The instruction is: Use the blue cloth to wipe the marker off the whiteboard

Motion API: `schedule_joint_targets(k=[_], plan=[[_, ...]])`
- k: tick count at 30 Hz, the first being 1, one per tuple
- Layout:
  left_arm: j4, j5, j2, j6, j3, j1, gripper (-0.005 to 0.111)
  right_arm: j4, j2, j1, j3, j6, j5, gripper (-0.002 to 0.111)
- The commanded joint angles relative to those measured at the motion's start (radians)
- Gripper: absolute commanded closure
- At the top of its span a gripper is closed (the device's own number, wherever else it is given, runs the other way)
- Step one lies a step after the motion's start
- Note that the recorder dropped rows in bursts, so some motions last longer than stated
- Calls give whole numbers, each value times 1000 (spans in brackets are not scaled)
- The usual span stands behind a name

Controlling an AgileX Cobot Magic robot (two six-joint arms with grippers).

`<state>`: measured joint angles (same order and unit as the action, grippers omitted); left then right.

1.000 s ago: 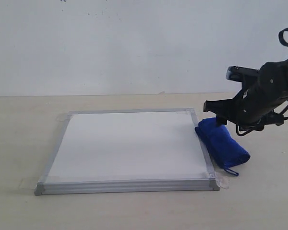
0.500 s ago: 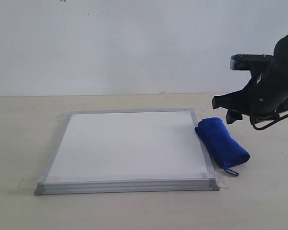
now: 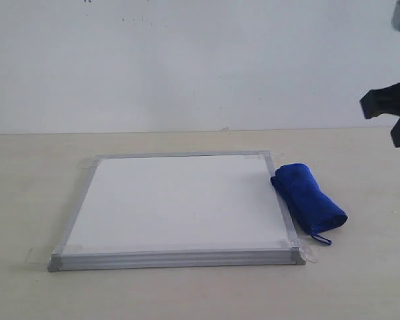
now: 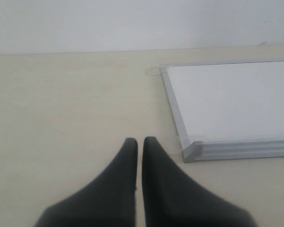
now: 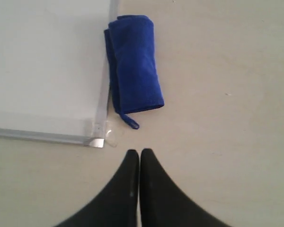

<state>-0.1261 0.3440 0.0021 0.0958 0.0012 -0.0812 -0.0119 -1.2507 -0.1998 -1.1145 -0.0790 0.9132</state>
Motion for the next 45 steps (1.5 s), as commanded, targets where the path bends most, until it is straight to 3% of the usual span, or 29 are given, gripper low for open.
schedule_joint_targets(k=[1,20,25,28,34,45], plan=[[8,-6,-2,-1,-1,5,103,-108,160,5,10,8,61,108],[8,-6,-2,-1,-1,5,103,-140,509,-34,34,24,0,108],[8,-6,-2,-1,-1,5,103,-140,778,-34,411,25,-450,108],[8,-6,-2,-1,-1,5,103,-140,896,-34,563,25,-546,108],[8,-6,-2,-1,-1,5,103,-140,1109,-31,787,25,-696,108],[8,-6,-2,-1,-1,5,103,-131,1251,-31,949,3,-799,108]])
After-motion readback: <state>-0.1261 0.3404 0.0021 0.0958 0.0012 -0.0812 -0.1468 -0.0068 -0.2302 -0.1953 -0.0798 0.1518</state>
